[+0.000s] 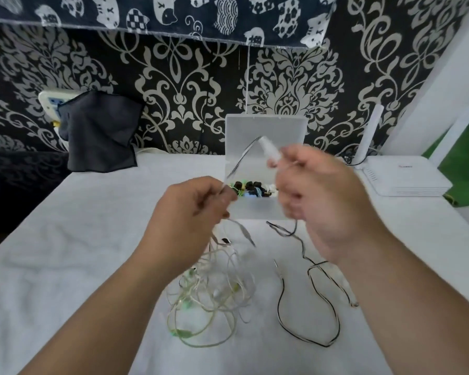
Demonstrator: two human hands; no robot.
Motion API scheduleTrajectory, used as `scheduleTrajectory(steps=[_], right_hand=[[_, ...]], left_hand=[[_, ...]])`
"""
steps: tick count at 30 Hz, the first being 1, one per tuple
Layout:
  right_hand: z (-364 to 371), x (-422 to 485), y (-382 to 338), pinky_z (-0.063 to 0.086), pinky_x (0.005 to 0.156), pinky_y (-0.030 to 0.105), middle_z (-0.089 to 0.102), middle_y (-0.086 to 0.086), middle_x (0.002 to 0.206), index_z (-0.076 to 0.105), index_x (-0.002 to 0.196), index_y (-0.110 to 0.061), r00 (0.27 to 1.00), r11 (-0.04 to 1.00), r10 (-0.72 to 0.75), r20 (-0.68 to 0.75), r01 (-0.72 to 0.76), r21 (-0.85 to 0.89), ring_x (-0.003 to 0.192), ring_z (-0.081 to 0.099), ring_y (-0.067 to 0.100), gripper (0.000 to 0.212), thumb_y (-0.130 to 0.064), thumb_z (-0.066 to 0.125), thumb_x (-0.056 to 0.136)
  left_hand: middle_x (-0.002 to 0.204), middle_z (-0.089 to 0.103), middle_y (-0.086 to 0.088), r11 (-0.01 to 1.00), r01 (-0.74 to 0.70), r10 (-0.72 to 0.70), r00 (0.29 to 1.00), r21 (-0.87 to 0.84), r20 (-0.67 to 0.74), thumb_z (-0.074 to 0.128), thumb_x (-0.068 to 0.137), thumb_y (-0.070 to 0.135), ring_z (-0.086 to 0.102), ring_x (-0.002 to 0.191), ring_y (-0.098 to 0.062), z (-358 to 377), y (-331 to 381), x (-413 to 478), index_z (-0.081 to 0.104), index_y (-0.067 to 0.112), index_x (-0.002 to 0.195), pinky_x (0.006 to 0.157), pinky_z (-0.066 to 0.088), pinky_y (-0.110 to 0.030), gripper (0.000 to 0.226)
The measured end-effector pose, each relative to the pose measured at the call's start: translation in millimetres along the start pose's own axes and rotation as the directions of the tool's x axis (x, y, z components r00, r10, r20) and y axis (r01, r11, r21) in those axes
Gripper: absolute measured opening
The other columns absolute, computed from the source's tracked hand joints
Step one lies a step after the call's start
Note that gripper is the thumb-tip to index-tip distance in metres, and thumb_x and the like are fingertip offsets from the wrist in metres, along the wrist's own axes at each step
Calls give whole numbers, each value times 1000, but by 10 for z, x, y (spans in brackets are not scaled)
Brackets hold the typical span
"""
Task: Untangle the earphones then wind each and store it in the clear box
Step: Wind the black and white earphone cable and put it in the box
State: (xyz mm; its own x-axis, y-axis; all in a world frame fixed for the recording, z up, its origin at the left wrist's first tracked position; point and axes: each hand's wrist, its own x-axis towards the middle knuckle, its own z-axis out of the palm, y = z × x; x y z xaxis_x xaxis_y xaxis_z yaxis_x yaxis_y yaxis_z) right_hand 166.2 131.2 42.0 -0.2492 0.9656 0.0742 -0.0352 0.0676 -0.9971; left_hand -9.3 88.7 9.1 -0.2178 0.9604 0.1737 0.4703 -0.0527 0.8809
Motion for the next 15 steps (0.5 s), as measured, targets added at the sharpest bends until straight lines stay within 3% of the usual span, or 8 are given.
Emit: scheduleTrajectory(steps=[3,5,9,12,13,15], right_hand=[[-219,14,-197,26,45,25,40,-4,57,59,83,-11,994,944,17,-111,21,330,47,30,12,25,-15,45,103],[-355,23,-324,28,44,24,38,-3,58,54,78,-13,991,893,7,-135,54,447,46,31,13,28,-21,43,102],[-525,-25,-497,32,44,22,37,-4,59,47,77,-18,992,848,-69,-105,114,517,45,32,11,27,-34,42,97],[-596,-37,-538,32,45,23,41,-3,59,51,73,-18,989,887,-58,-137,114,448,47,36,13,22,-31,49,91],[-625,-25,-523,34,45,25,45,-2,59,55,71,-17,982,931,-13,-188,81,355,47,39,14,22,-25,51,91],[-693,4,-431,43,52,29,58,1,58,65,68,-12,954,996,82,-288,-92,-21,50,52,17,22,-14,58,88]], left_hand=[[70,71,-2,995,93,-90,994,34,-67,62,96,20,64,61,-15,-109,-74,42,71,24,80,49,41,-17,18],[72,70,2,981,103,-95,994,164,-59,63,95,23,55,53,-8,-152,-122,50,71,26,80,47,39,-18,18],[92,65,14,935,75,-62,997,346,-50,64,94,28,57,74,-1,-153,-181,67,70,34,79,63,39,-18,17],[98,66,13,951,59,-18,990,304,-138,70,90,29,56,79,3,-132,-180,96,73,34,77,67,39,-17,14],[95,67,13,973,63,-23,984,224,-178,73,88,29,56,75,4,-129,-161,99,73,33,73,67,39,-18,16],[88,68,14,998,59,-56,971,8,-231,77,85,26,53,64,0,-135,-90,89,75,32,68,64,40,-20,18]])
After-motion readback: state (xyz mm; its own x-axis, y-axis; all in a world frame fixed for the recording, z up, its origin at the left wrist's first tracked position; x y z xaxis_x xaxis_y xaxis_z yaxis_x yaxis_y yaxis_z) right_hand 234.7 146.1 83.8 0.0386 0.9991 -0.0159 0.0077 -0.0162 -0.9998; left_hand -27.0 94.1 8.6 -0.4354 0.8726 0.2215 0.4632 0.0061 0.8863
